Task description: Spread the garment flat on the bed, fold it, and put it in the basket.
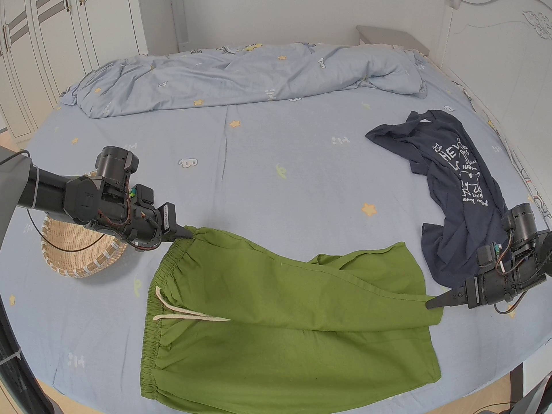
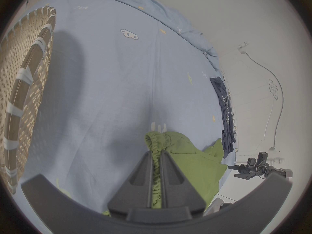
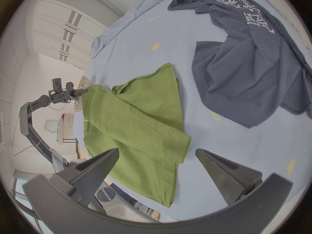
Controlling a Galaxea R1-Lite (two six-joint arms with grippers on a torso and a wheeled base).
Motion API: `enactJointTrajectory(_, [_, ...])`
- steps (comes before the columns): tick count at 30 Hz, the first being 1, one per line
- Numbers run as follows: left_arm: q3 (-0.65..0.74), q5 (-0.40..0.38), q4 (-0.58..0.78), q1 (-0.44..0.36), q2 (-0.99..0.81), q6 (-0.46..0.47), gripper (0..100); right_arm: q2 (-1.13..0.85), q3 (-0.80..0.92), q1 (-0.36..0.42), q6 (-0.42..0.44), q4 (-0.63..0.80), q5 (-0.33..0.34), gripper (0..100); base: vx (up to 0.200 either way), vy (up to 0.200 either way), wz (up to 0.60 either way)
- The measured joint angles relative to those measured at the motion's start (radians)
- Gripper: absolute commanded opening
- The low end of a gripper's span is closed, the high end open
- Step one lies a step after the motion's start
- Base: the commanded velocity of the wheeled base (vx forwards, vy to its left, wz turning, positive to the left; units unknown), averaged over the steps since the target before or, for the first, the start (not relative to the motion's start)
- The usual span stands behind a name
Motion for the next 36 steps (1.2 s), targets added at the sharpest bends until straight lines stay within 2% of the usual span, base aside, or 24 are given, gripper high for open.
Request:
enactJointTrajectory(22, [0.006,0.001,-0.004,-0.003,-0.005,0.008,0,0.103,0.015,0.009,0.010,-0.115,0.006,100,0.000,0.000,0.00])
enactJointTrajectory(23, [0.006,0.001,-0.004,-0.003,-0.005,0.008,0,0.105,0.016,0.009,0.010,-0.120,0.006,0,0.000,0.000,0.00])
enactJointTrajectory(36, [0.005,0.001,-0.005,-0.001,-0.005,0.008,0,0.126,0.026,0.010,0.009,-0.146,0.006,0,0.000,0.000,0.00])
